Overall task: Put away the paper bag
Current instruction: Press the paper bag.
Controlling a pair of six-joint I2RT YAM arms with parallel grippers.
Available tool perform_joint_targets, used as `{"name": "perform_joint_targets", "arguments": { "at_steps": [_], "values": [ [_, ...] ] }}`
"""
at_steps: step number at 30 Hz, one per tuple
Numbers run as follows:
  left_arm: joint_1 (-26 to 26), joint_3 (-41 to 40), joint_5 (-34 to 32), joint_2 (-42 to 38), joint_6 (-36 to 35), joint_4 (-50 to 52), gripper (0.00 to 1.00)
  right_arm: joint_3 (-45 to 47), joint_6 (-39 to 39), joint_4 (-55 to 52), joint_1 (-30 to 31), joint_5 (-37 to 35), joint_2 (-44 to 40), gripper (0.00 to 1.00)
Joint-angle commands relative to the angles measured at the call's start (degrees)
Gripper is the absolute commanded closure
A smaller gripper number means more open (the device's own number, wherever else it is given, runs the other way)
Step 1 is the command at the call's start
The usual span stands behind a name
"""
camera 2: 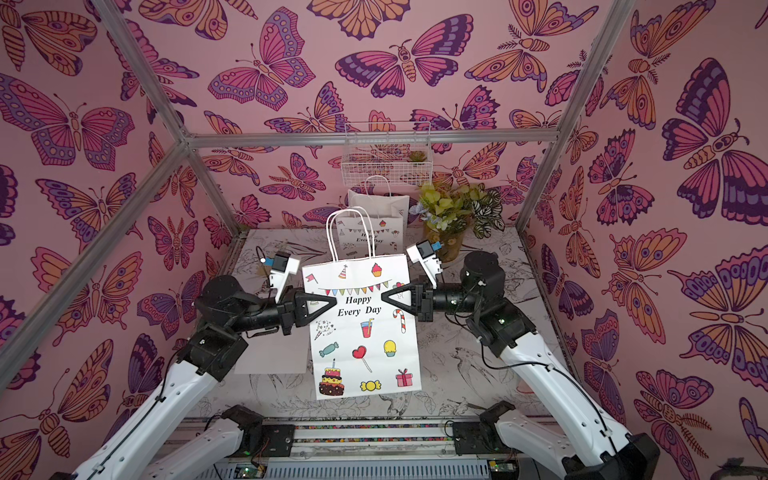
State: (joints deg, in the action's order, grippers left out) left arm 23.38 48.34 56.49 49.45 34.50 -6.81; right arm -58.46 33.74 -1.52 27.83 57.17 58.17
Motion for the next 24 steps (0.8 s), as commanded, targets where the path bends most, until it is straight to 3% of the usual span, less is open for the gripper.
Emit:
{"name": "perform_joint_targets", "arguments": {
  "at_steps": [1,4,8,12,14,18,22,23,24],
  "values": [
    [0.44,-0.87,1.06,-0.83,-0.51,1.09,1.00,-2.08,-1.93,0.92,-1.12,-4.52,0.02,1.00],
    [0.44,-0.62,0.82,-0.69,-0.24,1.58,1.00,-4.40,-6.33,-4.15,-1.61,-4.43,-0.16,0.95],
    [0.44,-0.68,0.62,-0.38,-0.16,1.71,1.00,-9.37,-9.52,-8.04,-2.91,-1.66,1.75,0.72],
    [0.44,-0.87,0.42,-0.36,-0.14,1.69,1.00,-12.69,-9.28,-7.70,-3.62,0.88,4.41,0.65],
    [0.44,-0.96,0.29,-0.60,-0.09,1.71,1.00,-13.16,-7.99,-6.05,-3.66,2.12,5.43,0.71],
    [0.44,-0.79,0.37,-0.87,0.10,1.71,1.00,-12.37,-6.33,-3.83,-3.66,3.24,6.08,1.00],
    [0.44,-0.85,1.23,-0.67,0.37,1.71,1.00,-11.39,-5.38,-2.50,-4.53,2.99,5.29,1.00],
    [0.44,-0.88,2.12,-0.38,0.47,1.71,0.92,-11.08,-4.29,-1.14,-5.10,3.11,5.05,1.00],
    [0.44,-0.92,3.08,-0.30,0.38,1.71,0.76,-10.75,-3.28,0.02,-5.70,3.25,4.90,1.00]
  ]
}}
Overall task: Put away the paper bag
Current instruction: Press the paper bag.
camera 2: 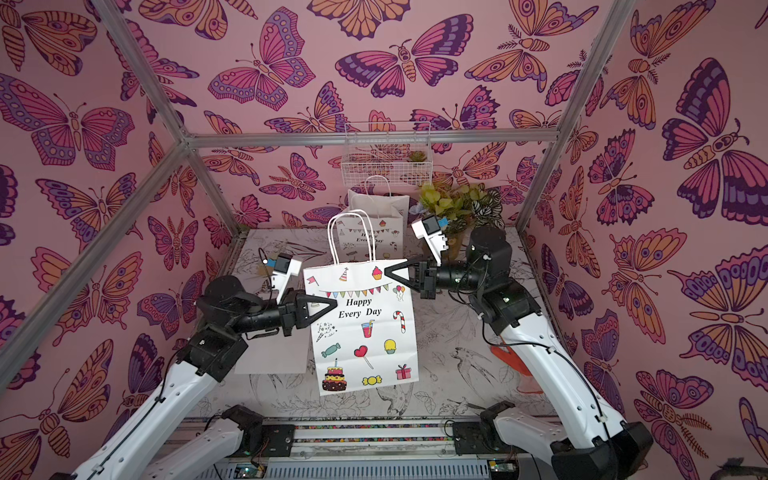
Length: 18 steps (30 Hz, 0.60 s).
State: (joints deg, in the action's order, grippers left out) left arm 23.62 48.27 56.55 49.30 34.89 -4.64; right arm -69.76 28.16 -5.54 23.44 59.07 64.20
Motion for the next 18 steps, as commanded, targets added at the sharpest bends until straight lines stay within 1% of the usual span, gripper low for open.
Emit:
{"name": "perform_joint_targets", "arguments": {
  "at_steps": [1,2,3,6,11,14,15,16,18],
  "values": [
    [0.20,-0.96,4.09,-0.09,-0.13,-0.45,0.64,0.74,3.63,5.61,-2.14,1.72,-1.27,1.00],
    [0.20,-1.15,5.02,-0.27,-0.37,-0.45,0.59,0.85,4.92,7.05,-3.01,2.13,-1.28,1.00],
    [0.20,-1.30,5.56,-0.54,-0.51,-0.45,0.56,0.98,5.94,8.17,-3.65,2.49,-1.28,1.00],
    [0.29,-1.93,7.05,-1.32,-0.71,-0.45,0.55,1.11,9.55,12.22,-5.28,3.42,-1.06,1.00],
    [1.03,-2.56,7.26,-1.58,-0.72,-0.91,0.72,1.30,13.76,17.40,-5.61,3.93,-0.76,1.00],
    [2.27,-2.74,6.30,-0.86,-0.94,-1.52,0.73,2.52,17.02,21.57,-5.64,3.87,-0.77,1.00],
    [2.77,-2.74,5.96,-0.51,-1.11,-1.76,0.72,2.75,17.67,22.23,-5.60,3.71,-0.80,1.00],
    [3.14,-2.66,5.70,-0.19,-1.27,-1.86,0.67,3.01,18.11,22.59,-5.64,3.46,-0.90,1.00],
    [4.01,-2.66,5.03,0.50,-1.70,-1.95,0.55,3.13,18.54,22.83,-5.66,2.45,-1.27,1.00]
  ]
}}
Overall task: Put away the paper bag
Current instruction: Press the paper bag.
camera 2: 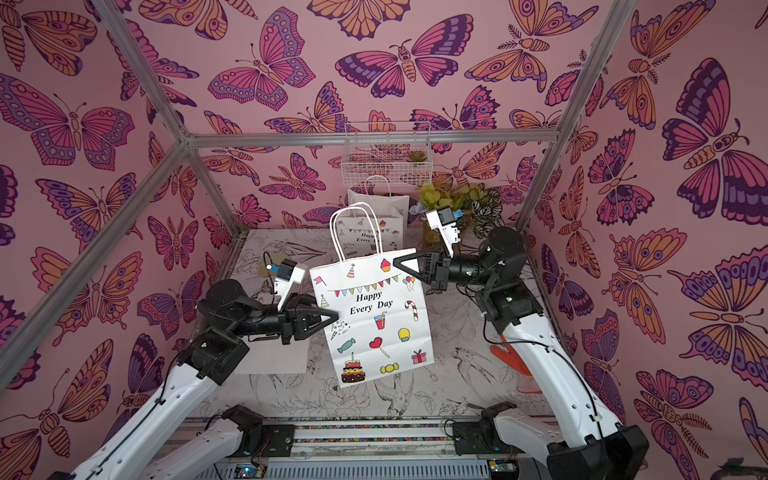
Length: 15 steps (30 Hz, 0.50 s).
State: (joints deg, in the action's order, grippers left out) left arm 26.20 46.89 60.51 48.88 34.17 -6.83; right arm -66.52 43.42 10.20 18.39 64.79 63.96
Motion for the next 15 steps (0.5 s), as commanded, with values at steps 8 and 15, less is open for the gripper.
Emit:
{"name": "perform_joint_targets", "arguments": {
  "at_steps": [8,15],
  "values": [
    [2.89,-1.70,-0.56,2.18,-1.77,0.17,0.41,0.18,3.03,5.65,-0.60,-6.24,-3.13,1.00],
    [2.98,-2.37,-1.81,2.33,-1.92,0.18,0.54,0.84,3.10,4.84,-0.91,-7.89,-4.46,1.00]
  ]
}}
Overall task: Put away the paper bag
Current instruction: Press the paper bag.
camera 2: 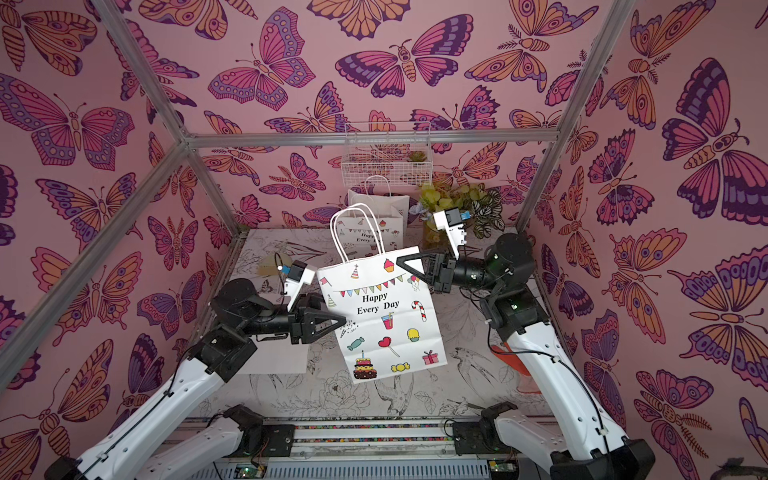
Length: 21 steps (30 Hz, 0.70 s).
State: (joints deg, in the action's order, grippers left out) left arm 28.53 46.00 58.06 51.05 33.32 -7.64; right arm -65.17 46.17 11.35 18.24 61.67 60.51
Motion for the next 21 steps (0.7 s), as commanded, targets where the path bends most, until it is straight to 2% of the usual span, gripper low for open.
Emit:
{"name": "perform_joint_targets", "arguments": {
  "at_steps": [1,2,3,6,7,10,13,16,18,21],
  "values": [
    [0.65,-1.34,0.35,0.19,-0.87,0.99,0.70,-0.65,0.28,3.20,-0.80,-4.64,-1.01,1.00],
    [0.65,-1.11,0.04,0.18,-0.77,1.00,0.91,-0.80,0.04,2.28,-0.79,-4.23,-0.94,1.00],
    [0.65,-0.85,-0.16,0.11,-0.64,1.04,1.00,-0.84,-0.38,1.52,-0.75,-3.57,-0.88,1.00],
    [0.65,-0.26,-1.37,-0.56,-0.21,1.05,1.00,-0.54,-3.87,-3.79,-0.79,-1.01,-0.90,1.00],
    [0.65,-0.01,-1.78,-0.69,-0.02,1.10,1.00,-0.29,-5.95,-6.70,-0.80,-0.05,-0.96,0.97],
    [0.64,0.82,-1.14,-0.86,0.34,1.30,1.00,1.00,-9.98,-12.17,-0.79,2.86,-1.31,0.78],
    [0.56,2.27,-0.52,-0.45,-0.92,3.81,1.00,3.48,-10.03,-12.14,-0.78,4.51,-2.37,0.57],
    [0.51,3.60,0.02,0.17,-2.37,6.70,1.00,4.83,-11.44,-14.07,-0.67,4.84,-3.37,0.39],
    [0.47,4.09,0.10,0.06,-3.04,7.82,1.00,5.31,-11.80,-14.75,-0.29,5.04,-3.72,0.32],
    [0.17,4.97,0.03,-0.36,-3.94,9.71,1.00,5.68,-12.53,-15.93,1.23,5.12,-4.08,0.28]
  ]
}}
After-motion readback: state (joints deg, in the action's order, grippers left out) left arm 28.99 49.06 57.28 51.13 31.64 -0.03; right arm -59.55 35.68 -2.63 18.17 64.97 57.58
